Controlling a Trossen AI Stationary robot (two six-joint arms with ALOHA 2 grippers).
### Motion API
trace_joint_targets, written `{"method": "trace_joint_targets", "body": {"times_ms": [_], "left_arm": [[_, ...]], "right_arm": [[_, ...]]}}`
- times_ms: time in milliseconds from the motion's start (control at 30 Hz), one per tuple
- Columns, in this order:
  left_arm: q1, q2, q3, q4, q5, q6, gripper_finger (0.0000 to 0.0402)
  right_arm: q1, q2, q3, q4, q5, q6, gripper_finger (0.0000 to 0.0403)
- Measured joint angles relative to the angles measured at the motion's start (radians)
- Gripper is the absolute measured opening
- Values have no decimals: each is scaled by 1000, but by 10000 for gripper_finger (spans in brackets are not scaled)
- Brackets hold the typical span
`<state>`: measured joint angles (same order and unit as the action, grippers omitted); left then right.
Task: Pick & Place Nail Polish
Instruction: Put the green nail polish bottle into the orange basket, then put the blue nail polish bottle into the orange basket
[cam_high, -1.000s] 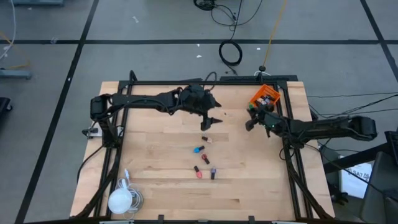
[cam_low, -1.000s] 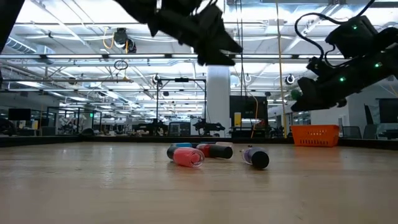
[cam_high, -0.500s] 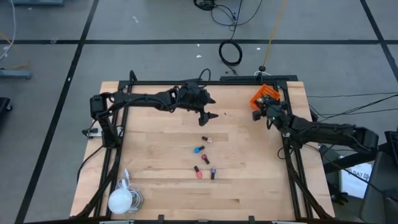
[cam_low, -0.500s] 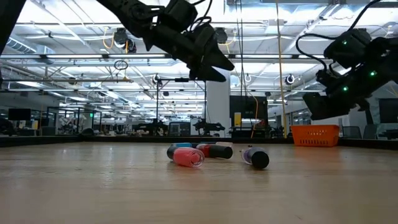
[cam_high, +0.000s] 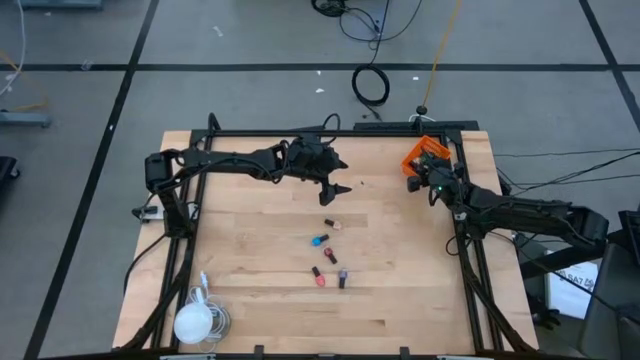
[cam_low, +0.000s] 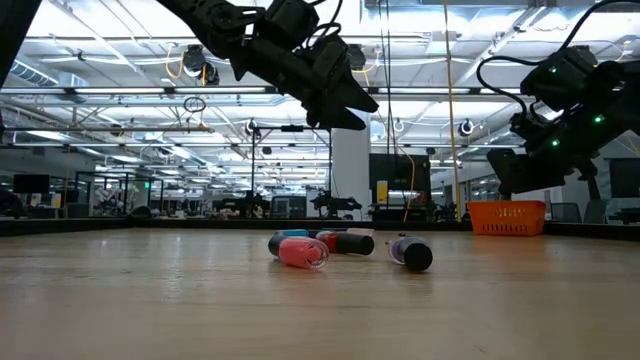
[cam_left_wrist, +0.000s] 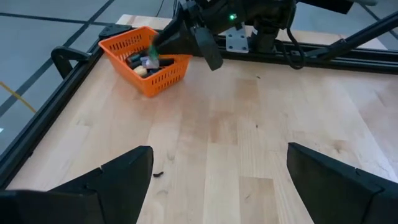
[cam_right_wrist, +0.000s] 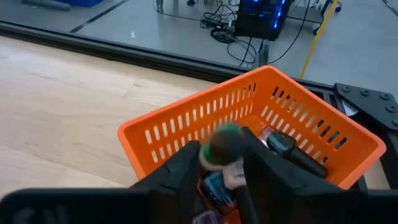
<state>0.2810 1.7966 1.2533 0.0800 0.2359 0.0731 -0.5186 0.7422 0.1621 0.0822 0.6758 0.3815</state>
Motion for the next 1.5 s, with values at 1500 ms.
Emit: {"method": "trace_joint_targets", "body": {"times_ms": [1500], "left_arm": [[-3, -193, -13, -64, 94, -144, 356]], "right_arm": [[437, 8, 2, 572, -882, -143, 144]]}}
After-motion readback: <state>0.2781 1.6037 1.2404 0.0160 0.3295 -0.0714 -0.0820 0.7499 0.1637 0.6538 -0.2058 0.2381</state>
